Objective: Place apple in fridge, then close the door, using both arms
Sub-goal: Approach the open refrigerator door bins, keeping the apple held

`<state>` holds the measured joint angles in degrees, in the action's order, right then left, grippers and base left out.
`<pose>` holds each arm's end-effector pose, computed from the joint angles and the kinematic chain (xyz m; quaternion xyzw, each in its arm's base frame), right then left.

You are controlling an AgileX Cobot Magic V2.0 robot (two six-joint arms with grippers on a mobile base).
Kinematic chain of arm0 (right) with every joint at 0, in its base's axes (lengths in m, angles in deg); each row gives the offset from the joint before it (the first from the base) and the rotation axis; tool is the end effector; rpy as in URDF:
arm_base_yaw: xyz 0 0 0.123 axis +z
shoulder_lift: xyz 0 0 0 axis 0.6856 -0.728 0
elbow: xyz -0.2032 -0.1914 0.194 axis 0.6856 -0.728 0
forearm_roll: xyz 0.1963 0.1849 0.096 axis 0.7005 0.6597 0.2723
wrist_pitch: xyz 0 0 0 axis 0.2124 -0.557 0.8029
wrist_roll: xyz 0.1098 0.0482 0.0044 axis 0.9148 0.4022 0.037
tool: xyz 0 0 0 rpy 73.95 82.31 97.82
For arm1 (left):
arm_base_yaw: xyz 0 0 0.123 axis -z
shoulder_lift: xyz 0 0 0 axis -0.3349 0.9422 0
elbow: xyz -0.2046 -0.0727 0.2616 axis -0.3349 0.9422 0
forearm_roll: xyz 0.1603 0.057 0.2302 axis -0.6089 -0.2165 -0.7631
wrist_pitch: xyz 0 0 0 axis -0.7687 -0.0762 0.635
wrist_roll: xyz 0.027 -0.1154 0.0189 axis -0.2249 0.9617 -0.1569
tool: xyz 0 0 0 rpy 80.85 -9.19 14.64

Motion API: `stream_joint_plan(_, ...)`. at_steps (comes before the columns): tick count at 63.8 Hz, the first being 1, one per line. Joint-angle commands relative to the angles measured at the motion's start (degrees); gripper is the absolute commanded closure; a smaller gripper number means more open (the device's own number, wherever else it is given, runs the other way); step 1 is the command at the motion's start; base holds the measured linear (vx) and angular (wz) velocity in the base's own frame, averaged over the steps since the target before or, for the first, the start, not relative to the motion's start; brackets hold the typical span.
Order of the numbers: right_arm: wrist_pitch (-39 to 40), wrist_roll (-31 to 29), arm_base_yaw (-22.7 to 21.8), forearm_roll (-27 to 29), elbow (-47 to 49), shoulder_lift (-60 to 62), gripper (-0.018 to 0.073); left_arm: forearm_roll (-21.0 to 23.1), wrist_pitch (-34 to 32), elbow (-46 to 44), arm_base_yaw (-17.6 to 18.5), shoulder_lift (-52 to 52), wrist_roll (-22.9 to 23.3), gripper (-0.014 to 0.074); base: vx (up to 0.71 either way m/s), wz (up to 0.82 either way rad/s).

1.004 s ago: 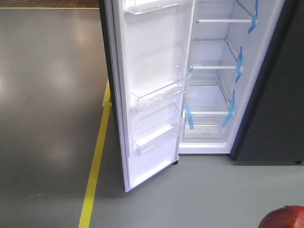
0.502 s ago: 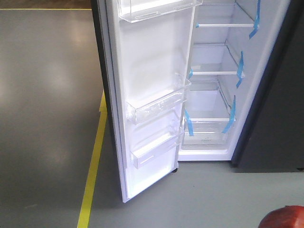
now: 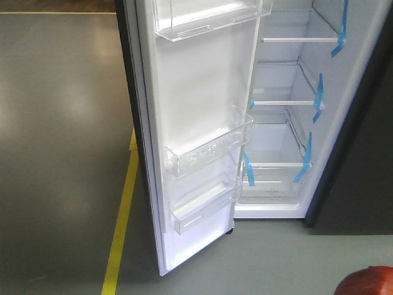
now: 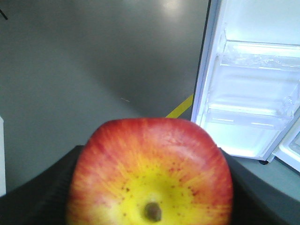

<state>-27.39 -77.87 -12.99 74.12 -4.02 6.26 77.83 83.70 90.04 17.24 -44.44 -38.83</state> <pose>0.0431 0.0578 0.3306 -0.3230 0.8066 0.2037 0.4513 0.0642 0.0025 0.2132 -0.0150 0.6581 0.0123 0.7526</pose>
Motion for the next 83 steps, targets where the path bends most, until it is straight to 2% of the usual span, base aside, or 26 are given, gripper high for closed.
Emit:
stream_joint_plan(1, 4.1, -0.5, 0.0, 1.0, 1.6, -0.4, 0.0172, 0.2, -3.9, 1.2, 0.1, -0.9, 0.6, 0.0603, 0.12, 0.02)
stream_joint_plan(83, 4.1, -0.5, 0.0, 1.0, 1.6, -0.4, 0.0172, 0.2, -3.9, 1.2, 0.1, -0.9, 0.6, 0.0603, 0.12, 0.00)
